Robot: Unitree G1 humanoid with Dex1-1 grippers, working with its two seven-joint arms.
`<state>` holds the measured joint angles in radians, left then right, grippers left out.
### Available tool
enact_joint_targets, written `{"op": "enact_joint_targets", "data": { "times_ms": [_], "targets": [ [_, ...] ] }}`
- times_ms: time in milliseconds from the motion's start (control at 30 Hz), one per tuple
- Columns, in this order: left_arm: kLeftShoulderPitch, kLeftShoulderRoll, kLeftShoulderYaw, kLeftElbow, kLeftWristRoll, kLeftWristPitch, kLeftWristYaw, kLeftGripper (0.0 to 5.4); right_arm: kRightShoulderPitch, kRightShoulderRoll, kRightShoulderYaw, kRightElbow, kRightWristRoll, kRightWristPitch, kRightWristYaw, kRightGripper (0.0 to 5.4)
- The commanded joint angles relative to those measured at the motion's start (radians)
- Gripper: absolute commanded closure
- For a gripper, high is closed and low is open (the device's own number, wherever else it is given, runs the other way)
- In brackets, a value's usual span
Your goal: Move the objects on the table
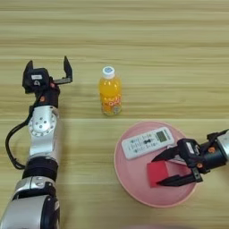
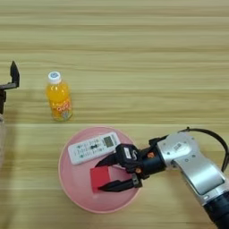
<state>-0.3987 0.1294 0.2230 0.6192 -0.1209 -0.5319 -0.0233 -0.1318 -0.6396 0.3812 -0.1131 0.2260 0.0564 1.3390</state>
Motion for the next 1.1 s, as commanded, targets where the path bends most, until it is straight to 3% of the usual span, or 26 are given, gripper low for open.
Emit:
{"op": "enact_joint_targets", "data": {
  "times_ms": [33,433,667,1100],
  "targets": [
    [-0.014,0.002,-0.002,0.005,0.003,-0.002,-0.001,0.00,-0.020,0.011,-0.011,0.000,0.001,-0.003,-0.021,2.18],
    [-0.018,-0.002,-0.006,0.012,0.009,-0.004,0.004,0.00,-0.037,0.013,-0.118,-0.084,0.133,0.048,-0.054,0.87],
    [-0.021,-0.003,-0.007,0.018,0.009,-0.004,0.007,0.00,-0.006,-0.006,-0.236,-0.128,0.206,0.075,-0.107,0.16],
    [-0.026,-0.003,-0.007,0.020,0.007,-0.003,0.007,0.00,0.176,-0.093,-0.331,-0.140,0.135,0.022,-0.163,0.05]
  ]
}}
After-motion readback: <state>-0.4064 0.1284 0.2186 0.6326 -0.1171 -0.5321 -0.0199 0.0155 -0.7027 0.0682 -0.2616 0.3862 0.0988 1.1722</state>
